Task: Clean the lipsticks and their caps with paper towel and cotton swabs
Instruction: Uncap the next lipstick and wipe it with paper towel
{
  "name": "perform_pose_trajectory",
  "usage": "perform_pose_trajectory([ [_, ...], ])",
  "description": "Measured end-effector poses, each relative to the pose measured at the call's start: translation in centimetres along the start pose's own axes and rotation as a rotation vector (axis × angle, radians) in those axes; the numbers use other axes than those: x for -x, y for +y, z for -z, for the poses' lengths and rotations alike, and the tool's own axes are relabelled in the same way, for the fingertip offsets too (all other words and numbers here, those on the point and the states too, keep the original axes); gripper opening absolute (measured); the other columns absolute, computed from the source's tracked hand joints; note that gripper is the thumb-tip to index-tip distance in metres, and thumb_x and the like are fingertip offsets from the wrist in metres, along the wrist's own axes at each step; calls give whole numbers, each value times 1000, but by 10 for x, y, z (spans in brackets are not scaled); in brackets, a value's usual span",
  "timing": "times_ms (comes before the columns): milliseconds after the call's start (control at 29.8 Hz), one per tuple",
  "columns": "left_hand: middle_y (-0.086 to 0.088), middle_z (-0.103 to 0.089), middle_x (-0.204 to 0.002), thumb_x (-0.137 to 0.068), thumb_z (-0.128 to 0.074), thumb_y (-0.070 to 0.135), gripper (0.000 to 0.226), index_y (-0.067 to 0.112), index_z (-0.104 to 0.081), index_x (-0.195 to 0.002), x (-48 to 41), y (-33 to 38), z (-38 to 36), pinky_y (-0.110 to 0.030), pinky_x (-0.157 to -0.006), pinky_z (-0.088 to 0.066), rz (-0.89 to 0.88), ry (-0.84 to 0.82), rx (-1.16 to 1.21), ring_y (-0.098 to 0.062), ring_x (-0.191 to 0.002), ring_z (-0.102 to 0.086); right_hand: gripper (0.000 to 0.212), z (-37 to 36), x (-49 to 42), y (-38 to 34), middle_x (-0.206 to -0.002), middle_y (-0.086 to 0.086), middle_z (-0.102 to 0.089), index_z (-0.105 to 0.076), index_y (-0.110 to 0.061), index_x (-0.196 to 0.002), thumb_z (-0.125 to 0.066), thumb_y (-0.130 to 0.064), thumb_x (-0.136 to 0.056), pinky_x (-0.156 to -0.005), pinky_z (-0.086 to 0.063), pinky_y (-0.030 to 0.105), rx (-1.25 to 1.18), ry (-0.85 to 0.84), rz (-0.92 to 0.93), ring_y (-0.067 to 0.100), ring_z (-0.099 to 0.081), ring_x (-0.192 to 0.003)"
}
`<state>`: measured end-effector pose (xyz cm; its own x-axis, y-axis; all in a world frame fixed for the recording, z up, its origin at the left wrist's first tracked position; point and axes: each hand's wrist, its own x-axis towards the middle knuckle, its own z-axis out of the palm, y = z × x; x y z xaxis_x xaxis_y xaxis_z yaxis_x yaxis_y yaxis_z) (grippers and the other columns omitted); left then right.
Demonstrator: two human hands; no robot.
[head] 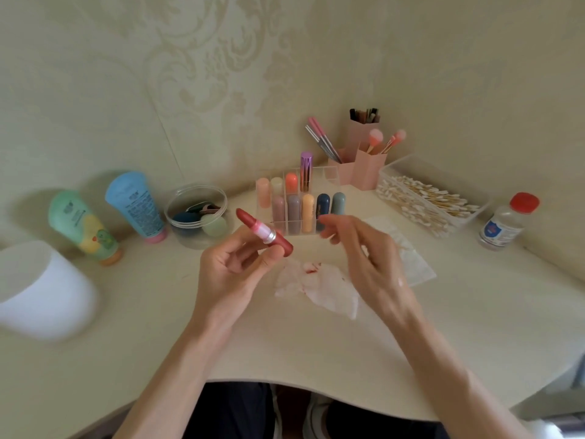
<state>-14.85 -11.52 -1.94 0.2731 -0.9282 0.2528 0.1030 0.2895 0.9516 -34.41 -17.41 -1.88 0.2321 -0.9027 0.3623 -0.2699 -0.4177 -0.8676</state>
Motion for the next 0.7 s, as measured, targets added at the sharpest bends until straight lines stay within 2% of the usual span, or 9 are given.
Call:
perform_pose_trajectory([
  [34,2,-80,-98,-77,-75,11,25,7,-73,-102,0,0,0,-16,-75,-54,12,14,15,-10,-91,-75,20,6,-2,2,-98,-15,-73,-76,-27,-112,-57,-29,-107,-75,-44,15,90,27,-11,9,-65,-94],
  [101,-3,-81,-100,-81,-74,11,24,3,-72,-103,-1,1,0,-17,-68,-53,6,25,14,-12,-88,-75,16,15,-2,5,-98,-17,-71,-74,-32,-108,-68,-35,-93,-74,-41,14,290,-97,-39,5,-63,-95],
  [168,-7,-80,-99,-84,-73,11,21,1,-71,-102,-1,0,0,-21,-61,-51,-7,22,3,-16,-84,-75,27,19,3,7,-99,-17,-67,-70,-36,-111,-74,-44,-85,-78,-46,19,412,-280,-50,4,-61,-97],
  [235,-10,-79,-97,-86,-73,13,19,1,-71,-101,-1,0,0,-24,-58,-49,-7,9,7,-23,-82,-75,33,18,7,10,-98,-17,-66,-69,-35,-115,-80,-38,-84,-81,-49,22,436,-341,-15,6,-61,-95],
  [302,-14,-78,-96,-86,-73,15,21,0,-71,-101,0,1,1,-27,-57,-49,11,-26,15,-28,-82,-75,30,15,7,8,-93,-17,-68,-71,-31,-114,-82,-28,-86,-77,-48,18,386,-340,-16,4,-62,-91],
  [402,-18,-77,-95,-87,-71,12,21,-3,-70,-101,2,3,0,-30,-57,-51,45,-131,23,-30,-80,-73,19,11,6,5,-83,-16,-69,-74,-27,-105,-84,-25,-89,-72,-45,11,315,-276,-74,-2,-62,-82],
  [570,-15,-79,-99,-86,-73,7,24,-5,-71,-106,4,0,-1,-28,-71,-56,83,-219,-18,-28,-89,-75,6,5,4,3,-75,-12,-70,-75,-25,-90,-81,-23,-92,-64,-49,17,204,-161,-96,4,-63,-71],
  [637,-15,-79,-99,-84,-74,9,27,-3,-71,-109,3,0,-1,-25,-78,-57,95,-185,-17,-27,-94,-76,6,4,4,3,-77,-5,-73,-72,-24,-94,-77,-21,-95,-63,-52,24,69,-159,-104,9,-65,-68],
  [704,-13,-79,-100,-83,-75,9,29,-2,-72,-109,3,0,-1,-24,-83,-57,93,-152,-19,-24,-96,-76,10,5,3,-2,-76,5,-76,-68,-23,-107,-72,-19,-99,-59,-50,26,-106,-166,-139,22,-68,-65],
])
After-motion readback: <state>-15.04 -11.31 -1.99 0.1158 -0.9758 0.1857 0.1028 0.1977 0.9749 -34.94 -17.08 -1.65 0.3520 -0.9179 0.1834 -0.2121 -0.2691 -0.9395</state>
